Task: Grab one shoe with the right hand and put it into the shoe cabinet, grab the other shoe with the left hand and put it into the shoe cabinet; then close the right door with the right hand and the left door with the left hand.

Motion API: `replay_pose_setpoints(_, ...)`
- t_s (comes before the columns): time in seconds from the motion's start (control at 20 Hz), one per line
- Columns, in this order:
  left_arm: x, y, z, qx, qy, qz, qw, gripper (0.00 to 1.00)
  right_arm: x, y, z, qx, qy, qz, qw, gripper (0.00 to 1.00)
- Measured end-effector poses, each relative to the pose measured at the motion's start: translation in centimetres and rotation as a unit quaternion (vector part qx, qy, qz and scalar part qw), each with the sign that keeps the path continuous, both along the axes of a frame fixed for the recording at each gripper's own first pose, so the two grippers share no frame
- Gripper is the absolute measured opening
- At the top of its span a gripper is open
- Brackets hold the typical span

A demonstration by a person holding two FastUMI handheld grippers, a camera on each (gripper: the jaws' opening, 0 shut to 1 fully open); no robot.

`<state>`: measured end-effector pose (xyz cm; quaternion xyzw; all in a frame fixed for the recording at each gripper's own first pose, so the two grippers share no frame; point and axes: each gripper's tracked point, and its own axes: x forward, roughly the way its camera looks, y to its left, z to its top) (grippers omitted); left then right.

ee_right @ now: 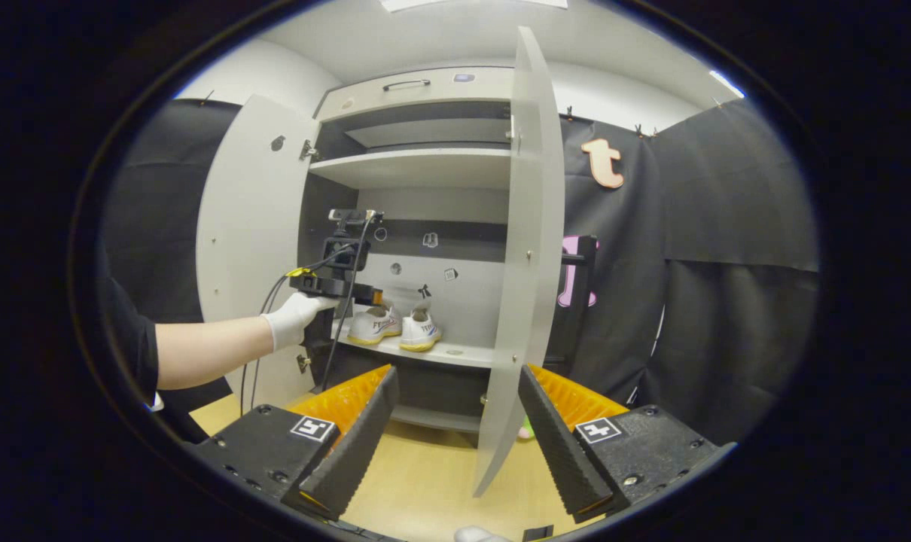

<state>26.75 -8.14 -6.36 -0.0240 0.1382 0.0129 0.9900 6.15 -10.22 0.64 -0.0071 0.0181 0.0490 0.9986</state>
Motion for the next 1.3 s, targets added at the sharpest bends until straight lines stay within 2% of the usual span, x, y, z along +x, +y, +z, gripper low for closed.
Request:
replay_pose_setpoints(0.25,-5.3,-0.6,3.4,0.013,-0.059,-0.01,0.998,0.97,-1.2,0.3,0.3,-0.002,-0.009,-0.004,1.0,1.0)
replay_pose_setpoints(0.3,-6.6,-0.8,3.7,0.017,-0.069,-0.011,0.997,1.0,-1.4,0.2,0.3,-0.001,-0.011,-0.007,1.0,1.0)
replay_pose_setpoints(0.4,-9.7,-1.3,4.0,0.023,-0.081,-0.016,0.996,0.96,-1.7,0.1,0.0,0.002,-0.009,-0.012,1.0,1.0)
replay_pose_setpoints(0.7,-19.3,-1.9,4.3,0.005,-0.107,-0.033,0.994,0.96,-2.9,-1.1,-0.7,0.015,0.002,-0.042,0.999,1.0)
replay_pose_setpoints(0.8,-22.5,-2.4,4.3,-0.008,-0.109,-0.043,0.993,1.0,-3.1,-2.1,-1.0,0.019,0.005,-0.056,0.998,1.0)
replay_pose_setpoints(0.85,-23.9,-2.5,4.2,-0.011,-0.109,-0.046,0.993,0.96,-3.1,-2.7,-1.2,0.024,0.008,-0.065,0.998,1.0)
replay_pose_setpoints(0.9,-25.4,-2.4,4.0,-0.007,-0.109,-0.05,0.993,0.96,-3.1,-3.1,-1.5,0.029,0.011,-0.07,0.997,1.0)
replay_pose_setpoints(0.95,-27.0,-2.2,3.8,-0.003,-0.111,-0.049,0.993,1.0,-3.1,-3.7,-1.8,0.033,0.015,-0.078,0.996,1.0)
replay_pose_setpoints(1.0,-28.4,-2.2,3.9,0.005,-0.117,-0.05,0.992,0.96,-3.1,-4.3,-2.1,0.036,0.017,-0.085,0.996,1.0)
replay_pose_setpoints(1.1,-31.4,-1.6,3.5,0.024,-0.127,-0.043,0.991,0.96,-3.0,-5.7,-2.6,0.041,0.023,-0.102,0.994,1.0)
replay_pose_setpoints(1.3,-35.9,-2.2,1.8,0.028,-0.117,-0.049,0.992,0.96,-2.2,-9.3,-3.0,0.043,0.026,-0.139,0.989,1.0)
